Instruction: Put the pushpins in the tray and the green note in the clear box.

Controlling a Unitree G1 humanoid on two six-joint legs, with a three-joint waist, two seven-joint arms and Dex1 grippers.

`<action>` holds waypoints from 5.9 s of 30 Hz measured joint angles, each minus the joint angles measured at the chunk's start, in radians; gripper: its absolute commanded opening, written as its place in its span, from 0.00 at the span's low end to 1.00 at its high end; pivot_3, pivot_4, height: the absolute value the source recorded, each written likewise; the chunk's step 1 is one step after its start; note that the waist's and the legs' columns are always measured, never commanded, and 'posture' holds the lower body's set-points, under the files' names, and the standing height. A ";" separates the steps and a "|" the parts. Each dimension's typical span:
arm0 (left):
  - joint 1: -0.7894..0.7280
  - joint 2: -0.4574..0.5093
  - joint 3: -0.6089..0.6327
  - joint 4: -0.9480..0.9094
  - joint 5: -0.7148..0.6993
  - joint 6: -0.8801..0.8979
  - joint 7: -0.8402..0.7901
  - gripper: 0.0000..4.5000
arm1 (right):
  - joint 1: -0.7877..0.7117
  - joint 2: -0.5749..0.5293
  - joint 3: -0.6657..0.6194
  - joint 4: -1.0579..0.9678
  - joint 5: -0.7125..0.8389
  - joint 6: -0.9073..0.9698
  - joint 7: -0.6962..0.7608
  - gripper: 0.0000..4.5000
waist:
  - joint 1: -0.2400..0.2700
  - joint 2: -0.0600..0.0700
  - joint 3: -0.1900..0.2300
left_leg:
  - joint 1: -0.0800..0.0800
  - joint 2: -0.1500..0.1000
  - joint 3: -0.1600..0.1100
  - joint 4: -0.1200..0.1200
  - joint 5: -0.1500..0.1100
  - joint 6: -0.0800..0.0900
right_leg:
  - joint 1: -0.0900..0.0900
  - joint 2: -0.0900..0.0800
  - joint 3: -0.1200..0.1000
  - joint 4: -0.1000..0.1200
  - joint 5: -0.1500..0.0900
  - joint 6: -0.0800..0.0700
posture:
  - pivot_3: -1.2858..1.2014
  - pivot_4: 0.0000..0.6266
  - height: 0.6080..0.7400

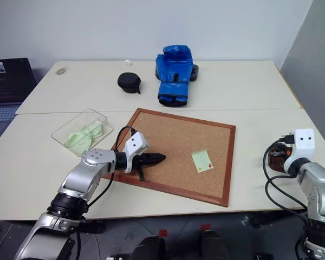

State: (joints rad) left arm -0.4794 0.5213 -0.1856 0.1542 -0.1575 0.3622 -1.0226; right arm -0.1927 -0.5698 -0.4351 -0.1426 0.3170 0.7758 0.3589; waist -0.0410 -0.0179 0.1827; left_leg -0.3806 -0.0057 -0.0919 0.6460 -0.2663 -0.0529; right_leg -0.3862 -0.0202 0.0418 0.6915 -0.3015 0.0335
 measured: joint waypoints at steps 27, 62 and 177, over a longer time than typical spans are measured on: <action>-0.010 0.003 -0.004 0.017 0.002 -0.016 -0.014 0.00 | 0.088 -0.099 0.034 -0.051 0.046 -0.050 0.148 0.74 | -0.001 0.002 -0.001 | 0.001 0.000 0.003 0.000 0.000 0.000 | 0.000 0.001 0.001 -0.001 0.000 0.000 | 0.52 0.24 1.00; -0.049 -0.012 -0.022 0.074 0.005 -0.041 -0.028 0.00 | -0.016 0.021 0.537 0.031 -0.012 -0.398 0.514 0.41 | 0.009 0.001 -0.001 | 0.001 0.000 -0.002 0.001 0.000 0.000 | 0.002 0.000 -0.002 -0.002 0.000 0.001 | 0.52 0.24 1.00; -0.056 -0.019 -0.038 0.079 0.013 -0.057 -0.011 0.00 | -0.075 0.071 0.633 0.109 -0.024 -0.474 0.557 0.56 | 0.010 0.003 -0.003 | 0.000 0.000 -0.005 0.001 0.000 0.001 | 0.003 0.000 -0.003 -0.002 0.000 0.001 | 0.52 0.24 1.00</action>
State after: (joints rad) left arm -0.5352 0.5025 -0.2236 0.2331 -0.1446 0.3049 -1.0338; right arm -0.2672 -0.4988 0.1975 -0.0341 0.2927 0.3019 0.9155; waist -0.0309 -0.0149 0.1800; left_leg -0.3803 -0.0062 -0.0966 0.6475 -0.2658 -0.0524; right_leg -0.3834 -0.0200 0.0386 0.6892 -0.3012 0.0343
